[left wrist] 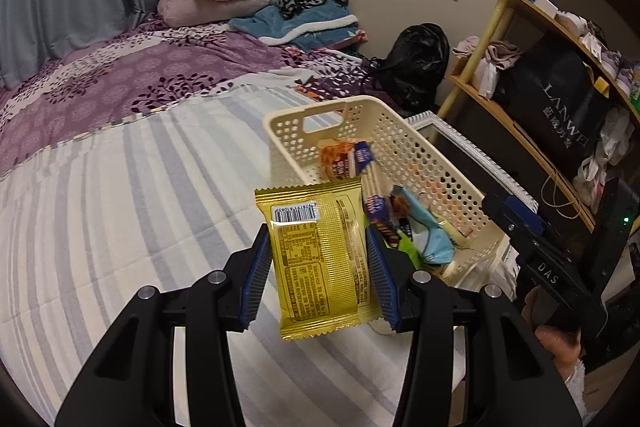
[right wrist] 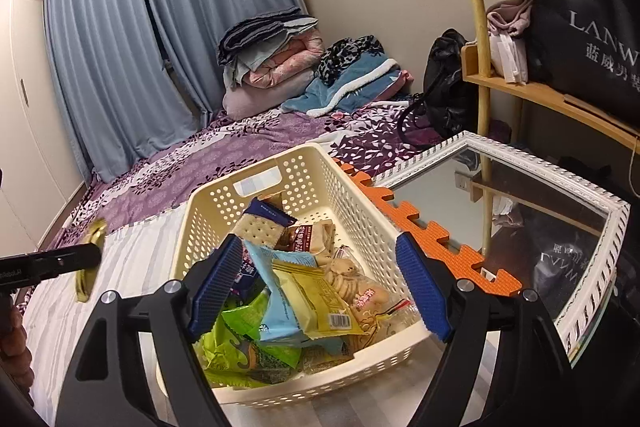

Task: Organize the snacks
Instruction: 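Lower the yellow sachet into the basket and open the right gripper, then lower the yellow sachet into the basket and open the left gripper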

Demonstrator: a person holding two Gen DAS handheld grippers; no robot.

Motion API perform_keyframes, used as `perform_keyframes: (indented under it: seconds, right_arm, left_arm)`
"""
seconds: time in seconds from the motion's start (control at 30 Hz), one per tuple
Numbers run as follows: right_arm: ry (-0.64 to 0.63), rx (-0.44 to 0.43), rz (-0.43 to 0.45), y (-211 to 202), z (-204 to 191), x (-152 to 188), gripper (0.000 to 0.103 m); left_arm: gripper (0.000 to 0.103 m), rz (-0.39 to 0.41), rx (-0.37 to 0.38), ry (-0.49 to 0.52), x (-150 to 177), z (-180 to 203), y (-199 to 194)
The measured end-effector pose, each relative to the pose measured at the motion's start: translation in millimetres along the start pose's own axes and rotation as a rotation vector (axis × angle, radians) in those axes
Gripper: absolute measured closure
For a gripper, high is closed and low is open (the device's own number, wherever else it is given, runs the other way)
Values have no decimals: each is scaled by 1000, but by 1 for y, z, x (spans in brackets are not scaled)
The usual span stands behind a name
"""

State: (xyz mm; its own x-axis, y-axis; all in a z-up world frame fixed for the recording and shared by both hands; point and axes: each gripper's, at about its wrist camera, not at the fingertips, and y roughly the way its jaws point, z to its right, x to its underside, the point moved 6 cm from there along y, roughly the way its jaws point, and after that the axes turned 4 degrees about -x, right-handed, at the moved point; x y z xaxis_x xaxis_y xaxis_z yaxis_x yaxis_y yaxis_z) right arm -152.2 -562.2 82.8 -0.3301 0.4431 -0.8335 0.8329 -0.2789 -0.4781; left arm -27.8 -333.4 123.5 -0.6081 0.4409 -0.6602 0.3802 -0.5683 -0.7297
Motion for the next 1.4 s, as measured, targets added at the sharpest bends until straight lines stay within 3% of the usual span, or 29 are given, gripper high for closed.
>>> perform_keyframes:
  seconds: [0.37, 0.7, 0.77, 0.8, 0.83, 1.0, 1.1, 1.4]
  right_arm:
    - [57, 22, 24, -11, 23, -1, 24]
    - [53, 30, 25, -11, 26, -4, 24]
    - [52, 29, 25, -11, 24, -4, 24]
    - [50, 28, 23, -10, 24, -4, 24]
    - [48, 27, 23, -10, 22, -4, 24]
    - [44, 26, 28, -12, 18, -6, 23]
    - [41, 30, 31, -14, 15, -7, 18]
    - [7, 37, 21, -25, 4, -6, 11]
  left_arm:
    - [55, -71, 112, 121, 8, 75, 46]
    - [53, -117, 144, 154, 16, 91, 69]
    - [42, -131, 150, 157, 18, 91, 71]
    - [28, -130, 139, 159, 19, 90, 71]
    - [22, -124, 133, 160, 18, 89, 70]
    - [21, -103, 117, 165, 17, 81, 61]
    - [8, -64, 45, 190, 15, 74, 52]
    - [3, 19, -93, 249, 7, 61, 23]
